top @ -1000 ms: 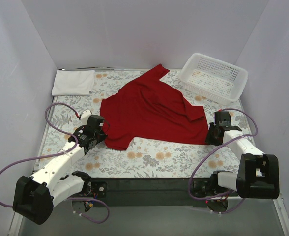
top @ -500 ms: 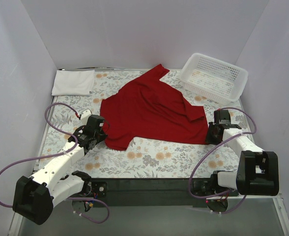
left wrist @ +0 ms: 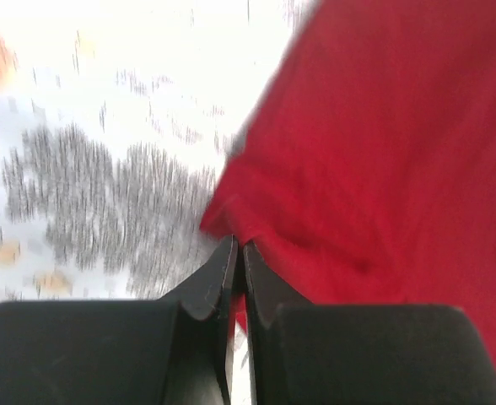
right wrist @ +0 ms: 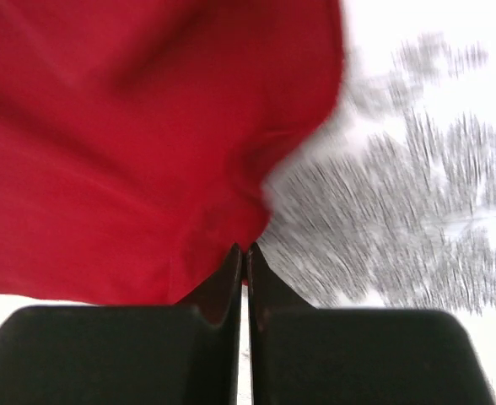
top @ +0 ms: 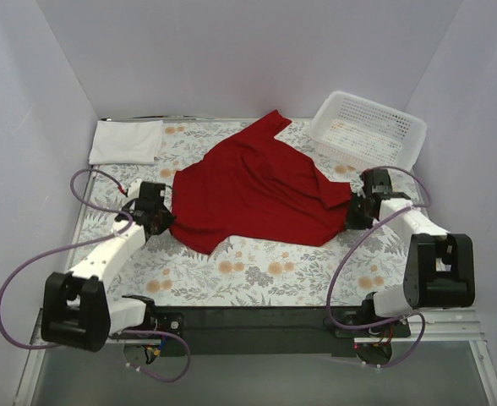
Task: Fold and stack the t-shirts
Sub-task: Flatten the tshirt out
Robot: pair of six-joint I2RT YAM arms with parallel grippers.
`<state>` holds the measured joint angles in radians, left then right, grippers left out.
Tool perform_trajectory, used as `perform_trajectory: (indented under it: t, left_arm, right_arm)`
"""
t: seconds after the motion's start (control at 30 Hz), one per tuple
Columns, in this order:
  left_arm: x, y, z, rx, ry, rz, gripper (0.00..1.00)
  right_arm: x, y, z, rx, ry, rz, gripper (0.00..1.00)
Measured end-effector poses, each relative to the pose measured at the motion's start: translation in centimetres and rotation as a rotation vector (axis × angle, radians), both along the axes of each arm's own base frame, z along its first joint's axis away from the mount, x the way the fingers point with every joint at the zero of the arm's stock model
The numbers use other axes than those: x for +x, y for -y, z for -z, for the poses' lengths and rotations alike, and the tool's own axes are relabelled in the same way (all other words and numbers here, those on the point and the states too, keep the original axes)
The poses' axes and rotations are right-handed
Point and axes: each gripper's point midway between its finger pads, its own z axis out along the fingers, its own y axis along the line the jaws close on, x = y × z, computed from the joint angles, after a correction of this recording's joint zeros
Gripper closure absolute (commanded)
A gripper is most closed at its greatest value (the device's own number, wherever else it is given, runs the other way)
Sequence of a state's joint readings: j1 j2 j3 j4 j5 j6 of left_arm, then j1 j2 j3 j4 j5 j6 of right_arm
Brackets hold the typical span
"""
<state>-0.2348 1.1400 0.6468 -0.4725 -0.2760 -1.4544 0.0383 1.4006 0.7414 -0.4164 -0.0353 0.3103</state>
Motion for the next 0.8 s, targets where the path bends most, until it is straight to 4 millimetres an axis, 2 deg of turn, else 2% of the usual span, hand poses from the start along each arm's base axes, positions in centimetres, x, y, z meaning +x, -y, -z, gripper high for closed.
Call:
perform_trajectory:
  t: [0.03,0.1,0.17,0.23,0.3,0.33,0.4,0.47,0.53,0.57,0.67,0.8]
  left_arm:
    - [1.1,-0.6,-0.1,-0.003,-0.016,-0.027,1.00]
    - [4.1,-1.6,-1.3,-0.010,-0.005,-0.069,1.00]
    - [8.5,-2.9,-4.5,-0.023,0.051,-0.114,1.00]
    - [13.1,-4.7,-9.4,-0.025,0.163,-0.158,1.00]
    - [16.2,-6.9,-15.0,-0.008,0.277,-0.197,1.00]
    - [17.0,-7.9,-17.6,0.005,0.329,-0.215,1.00]
    - [17.7,-10.2,-24.0,0.051,0.449,-0.259,1.00]
    - [16.8,-11.9,-29.7,0.114,0.561,-0.295,1.00]
    - [14.0,-13.0,-34.0,0.187,0.643,-0.320,1.00]
    - [12.6,-13.2,-35.5,0.212,0.672,-0.327,1.00]
    - [6.4,-13.8,-41.2,0.288,0.789,-0.361,1.00]
    - [-1.7,-14.3,-48.9,0.349,0.974,-0.416,1.00]
  right_arm:
    - [1.2,-0.4,-0.8,0.015,0.016,-0.007,0.99]
    - [4.8,-1.2,-3.5,0.055,0.085,-0.012,0.99]
    - [8.8,-2.2,-7.3,0.099,0.192,-0.020,0.99]
    - [12.4,-2.9,-12.0,0.132,0.306,-0.026,0.99]
    - [15.5,-3.4,-17.7,0.149,0.428,-0.045,0.99]
    - [16.5,-3.6,-20.1,0.152,0.480,-0.055,0.99]
    - [17.8,-3.8,-25.5,0.148,0.597,-0.084,0.99]
    - [17.5,-3.9,-30.1,0.135,0.699,-0.118,0.99]
    - [15.8,-3.9,-33.2,0.118,0.771,-0.149,0.99]
    - [14.8,-3.9,-34.1,0.112,0.785,-0.160,0.99]
    - [10.6,-3.5,-37.9,0.078,0.881,-0.195,0.99]
    - [3.5,-3.0,-43.2,0.032,1.060,-0.236,0.99]
